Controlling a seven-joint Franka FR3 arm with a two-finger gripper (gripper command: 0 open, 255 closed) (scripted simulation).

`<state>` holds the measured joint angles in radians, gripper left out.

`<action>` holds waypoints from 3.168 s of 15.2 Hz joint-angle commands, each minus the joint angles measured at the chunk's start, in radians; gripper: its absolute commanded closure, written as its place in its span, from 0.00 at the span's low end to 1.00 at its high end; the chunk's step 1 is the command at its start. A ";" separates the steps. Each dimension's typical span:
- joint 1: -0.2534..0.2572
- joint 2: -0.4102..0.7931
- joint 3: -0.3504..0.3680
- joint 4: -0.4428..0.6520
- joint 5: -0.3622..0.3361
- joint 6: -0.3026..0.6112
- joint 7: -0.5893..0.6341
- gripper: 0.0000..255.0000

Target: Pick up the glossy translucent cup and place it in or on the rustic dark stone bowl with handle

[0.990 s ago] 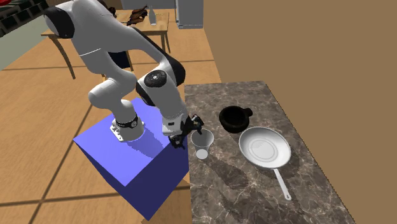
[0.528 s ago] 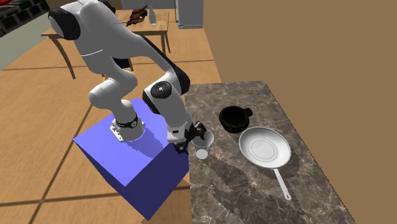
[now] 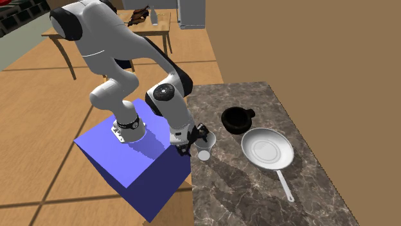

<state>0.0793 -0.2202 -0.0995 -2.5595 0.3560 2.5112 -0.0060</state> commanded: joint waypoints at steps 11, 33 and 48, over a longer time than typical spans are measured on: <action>-0.003 -0.010 0.001 0.005 -0.008 -0.014 0.008 1.00; -0.039 -0.158 0.018 0.176 -0.107 -0.323 0.127 1.00; -0.002 -0.146 0.108 0.332 -0.117 -0.438 0.284 1.00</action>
<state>0.0702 -0.3685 -0.0072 -2.2340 0.2381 2.0732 0.2533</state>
